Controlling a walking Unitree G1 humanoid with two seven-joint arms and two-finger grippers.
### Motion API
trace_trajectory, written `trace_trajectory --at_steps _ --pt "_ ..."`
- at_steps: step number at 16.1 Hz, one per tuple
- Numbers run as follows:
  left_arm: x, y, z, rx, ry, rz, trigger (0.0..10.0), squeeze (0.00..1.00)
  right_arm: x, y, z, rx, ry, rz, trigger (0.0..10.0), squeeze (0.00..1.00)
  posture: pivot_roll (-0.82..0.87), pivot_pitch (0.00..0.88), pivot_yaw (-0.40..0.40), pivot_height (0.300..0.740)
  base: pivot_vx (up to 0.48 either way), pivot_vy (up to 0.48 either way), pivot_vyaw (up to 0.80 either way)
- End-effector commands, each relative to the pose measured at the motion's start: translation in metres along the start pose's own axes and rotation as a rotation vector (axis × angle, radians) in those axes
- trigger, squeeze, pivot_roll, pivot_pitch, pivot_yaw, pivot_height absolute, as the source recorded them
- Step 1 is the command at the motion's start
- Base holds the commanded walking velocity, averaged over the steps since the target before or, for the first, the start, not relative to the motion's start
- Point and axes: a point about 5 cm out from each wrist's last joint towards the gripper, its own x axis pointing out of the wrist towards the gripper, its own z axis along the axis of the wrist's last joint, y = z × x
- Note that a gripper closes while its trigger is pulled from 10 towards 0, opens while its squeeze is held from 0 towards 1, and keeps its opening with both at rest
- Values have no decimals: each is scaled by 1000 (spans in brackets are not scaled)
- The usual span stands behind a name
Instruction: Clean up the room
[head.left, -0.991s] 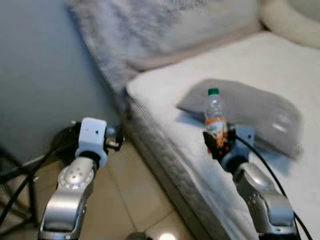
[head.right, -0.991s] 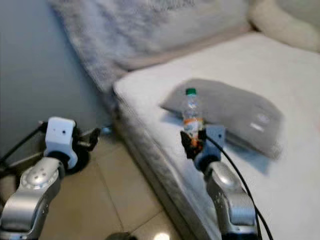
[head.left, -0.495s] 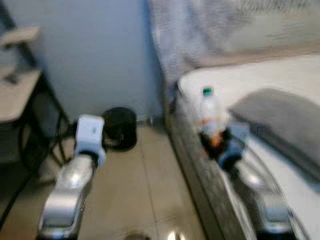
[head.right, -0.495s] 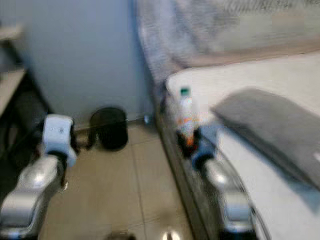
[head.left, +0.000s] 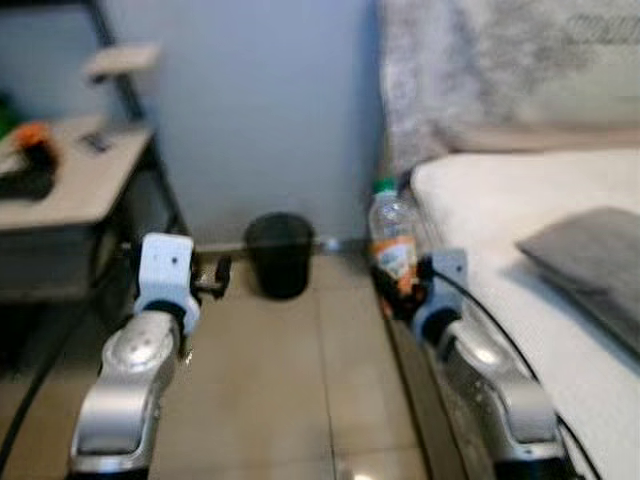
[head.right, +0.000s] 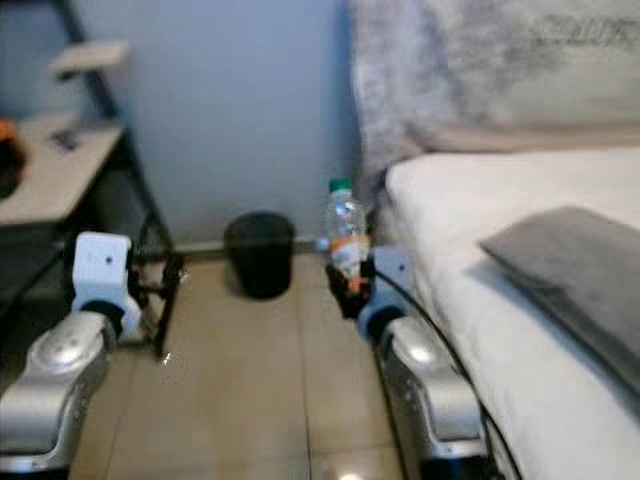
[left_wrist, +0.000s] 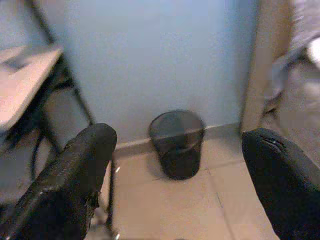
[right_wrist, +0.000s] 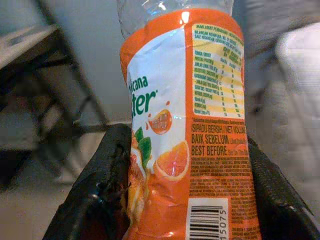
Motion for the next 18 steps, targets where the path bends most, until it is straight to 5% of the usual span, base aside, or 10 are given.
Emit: trace_trajectory --at_steps 1,18 --pt "1 -6 3 7 -8 -27 10000 0 0 -8 6 -21 -27 -37 10000 0 -12 0 47 740 409 0 0" --pt "2 -10 3 43 -23 -67 10000 0 3 -11 7 -31 -53 -106 10000 0 -1 0 23 740 408 0 0"
